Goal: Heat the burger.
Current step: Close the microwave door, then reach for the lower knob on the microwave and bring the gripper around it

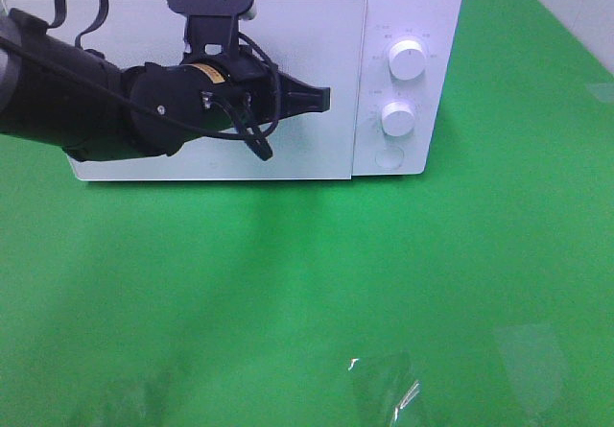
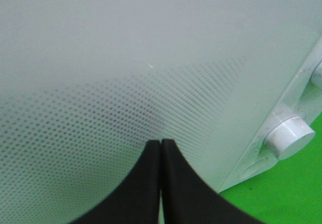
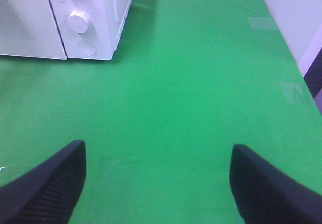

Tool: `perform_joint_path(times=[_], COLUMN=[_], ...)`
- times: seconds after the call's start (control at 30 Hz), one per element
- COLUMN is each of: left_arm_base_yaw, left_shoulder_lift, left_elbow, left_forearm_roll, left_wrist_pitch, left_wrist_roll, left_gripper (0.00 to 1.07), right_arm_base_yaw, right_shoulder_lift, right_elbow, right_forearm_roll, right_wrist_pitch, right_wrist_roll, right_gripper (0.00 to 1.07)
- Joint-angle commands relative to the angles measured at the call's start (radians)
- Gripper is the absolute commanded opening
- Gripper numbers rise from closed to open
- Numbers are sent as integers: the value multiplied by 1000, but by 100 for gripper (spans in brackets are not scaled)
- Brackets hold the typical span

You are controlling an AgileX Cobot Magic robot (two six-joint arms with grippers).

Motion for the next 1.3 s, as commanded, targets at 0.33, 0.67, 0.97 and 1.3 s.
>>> perform_joint_path(times=[0.33,0.67,0.97,1.3], left_arm_base_yaw=[53,-20,-86,-83], left_shoulder_lift=[16,-70,-126,-158], left_elbow=[-95,-54,-21,-21], left_forearm_roll=[-217,-217,-193,-166], left_wrist_pitch=[-97,155,483,931], left_wrist_roll=[200,238,267,264], left_gripper=[0,0,103,98], right_arm_base_yaw=[-4,-4,-4,-4], right_shoulder_lift=[-29,-29,-29,-29], right_elbow=[2,2,2,2], right_forearm_roll=[4,4,4,4], right_wrist_pitch=[-10,-10,-10,-10], right_wrist_roll=[-2,-3,-2,-2], right_gripper=[75,75,75,75])
